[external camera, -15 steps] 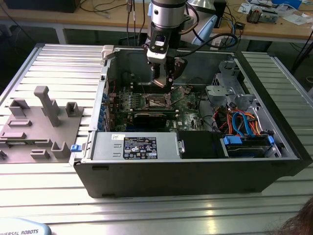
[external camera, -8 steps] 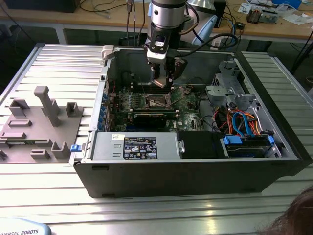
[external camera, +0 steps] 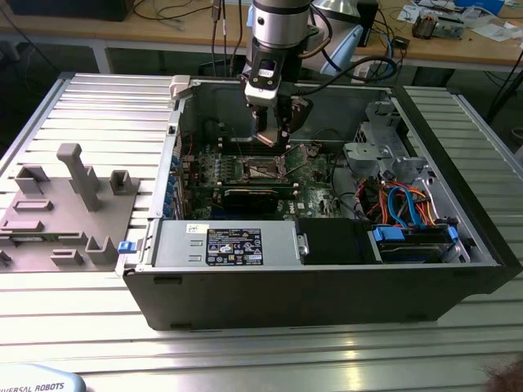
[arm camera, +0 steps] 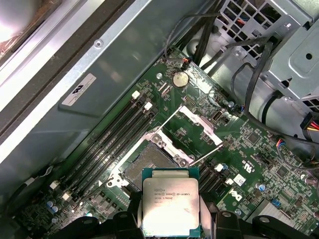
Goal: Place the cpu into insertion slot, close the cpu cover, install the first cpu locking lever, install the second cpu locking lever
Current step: 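Place the cpu into insertion slot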
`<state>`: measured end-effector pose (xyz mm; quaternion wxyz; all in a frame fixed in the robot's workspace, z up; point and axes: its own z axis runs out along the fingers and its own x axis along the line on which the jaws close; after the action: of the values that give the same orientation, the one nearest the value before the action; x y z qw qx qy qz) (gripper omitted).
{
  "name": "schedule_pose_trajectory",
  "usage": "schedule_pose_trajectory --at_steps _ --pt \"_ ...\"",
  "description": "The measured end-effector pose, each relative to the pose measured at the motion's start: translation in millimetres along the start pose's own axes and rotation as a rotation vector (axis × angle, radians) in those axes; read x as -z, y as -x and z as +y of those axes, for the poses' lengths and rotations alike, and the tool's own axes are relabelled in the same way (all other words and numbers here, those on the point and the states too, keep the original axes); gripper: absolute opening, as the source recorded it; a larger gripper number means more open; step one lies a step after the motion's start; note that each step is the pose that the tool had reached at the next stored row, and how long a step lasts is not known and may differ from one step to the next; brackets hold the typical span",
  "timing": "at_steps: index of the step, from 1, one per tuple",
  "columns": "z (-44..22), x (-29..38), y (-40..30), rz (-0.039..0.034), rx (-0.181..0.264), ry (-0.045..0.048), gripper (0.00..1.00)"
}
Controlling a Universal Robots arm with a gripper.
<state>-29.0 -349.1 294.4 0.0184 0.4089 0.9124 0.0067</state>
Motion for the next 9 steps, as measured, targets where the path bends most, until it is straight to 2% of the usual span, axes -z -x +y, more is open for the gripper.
schedule_pose_trajectory --at_steps 9 --pt "0.0 -0.4 0.0 -0.0002 -0.008 -0.0003 0.54"
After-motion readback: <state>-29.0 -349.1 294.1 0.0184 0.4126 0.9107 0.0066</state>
